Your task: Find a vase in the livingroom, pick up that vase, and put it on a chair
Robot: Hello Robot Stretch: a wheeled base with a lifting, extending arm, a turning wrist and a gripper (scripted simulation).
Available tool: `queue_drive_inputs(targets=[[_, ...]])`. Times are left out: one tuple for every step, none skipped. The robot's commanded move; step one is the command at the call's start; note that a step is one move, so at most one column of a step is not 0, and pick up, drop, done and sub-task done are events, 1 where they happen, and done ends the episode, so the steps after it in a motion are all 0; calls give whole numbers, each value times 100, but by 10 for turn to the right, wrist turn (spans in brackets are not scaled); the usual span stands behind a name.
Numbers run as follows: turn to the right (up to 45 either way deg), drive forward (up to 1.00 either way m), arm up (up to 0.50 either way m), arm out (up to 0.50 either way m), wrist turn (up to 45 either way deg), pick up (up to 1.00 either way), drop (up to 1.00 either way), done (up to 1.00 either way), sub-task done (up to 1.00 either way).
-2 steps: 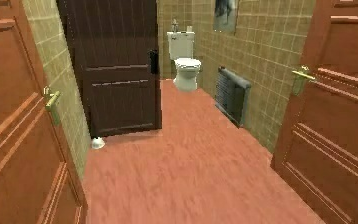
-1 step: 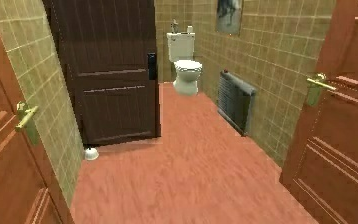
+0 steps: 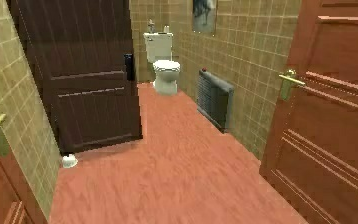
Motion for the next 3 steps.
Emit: queue_drive_inputs(targets=[[0,100,0,0,0,0,0,0,0],[0,95,0,0,0,0,0,0,0],[-60,0,0,0,0,0,0,0,0]])
